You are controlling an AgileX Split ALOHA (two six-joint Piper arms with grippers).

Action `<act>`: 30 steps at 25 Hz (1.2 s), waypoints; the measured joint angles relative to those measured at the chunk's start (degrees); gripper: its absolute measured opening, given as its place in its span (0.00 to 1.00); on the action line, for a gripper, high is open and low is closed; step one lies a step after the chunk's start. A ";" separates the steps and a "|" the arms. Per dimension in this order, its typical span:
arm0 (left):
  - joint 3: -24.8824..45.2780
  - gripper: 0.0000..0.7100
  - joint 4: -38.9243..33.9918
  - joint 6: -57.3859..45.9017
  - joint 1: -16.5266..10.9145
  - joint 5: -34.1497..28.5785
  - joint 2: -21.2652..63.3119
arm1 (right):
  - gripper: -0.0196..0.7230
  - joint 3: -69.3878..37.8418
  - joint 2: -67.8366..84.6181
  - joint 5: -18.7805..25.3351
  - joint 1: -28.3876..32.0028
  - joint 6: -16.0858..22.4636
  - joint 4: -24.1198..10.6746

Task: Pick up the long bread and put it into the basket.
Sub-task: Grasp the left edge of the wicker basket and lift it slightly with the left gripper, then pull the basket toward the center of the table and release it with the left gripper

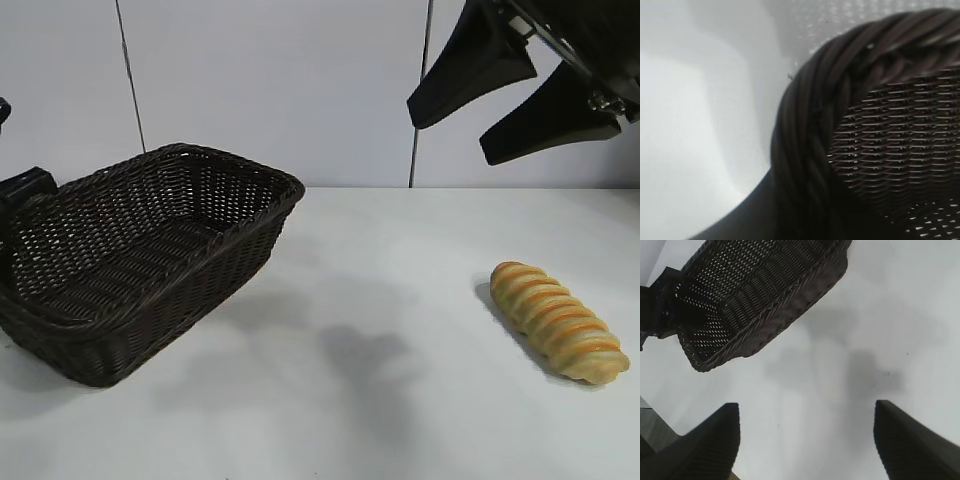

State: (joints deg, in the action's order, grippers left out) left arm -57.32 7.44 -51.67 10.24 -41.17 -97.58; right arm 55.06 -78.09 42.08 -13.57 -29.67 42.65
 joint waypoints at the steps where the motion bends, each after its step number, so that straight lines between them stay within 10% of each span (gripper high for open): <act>1: -1.05 0.14 0.38 1.38 0.00 -0.98 0.05 | 0.75 0.00 0.00 0.00 0.00 0.00 0.00; 30: -16.83 0.14 15.31 53.27 -3.95 -17.90 -8.64 | 0.75 0.00 0.00 0.00 0.00 0.00 0.00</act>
State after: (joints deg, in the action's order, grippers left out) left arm -74.15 22.76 1.60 6.28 -59.07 -106.22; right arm 55.06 -78.09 42.08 -13.57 -29.67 42.65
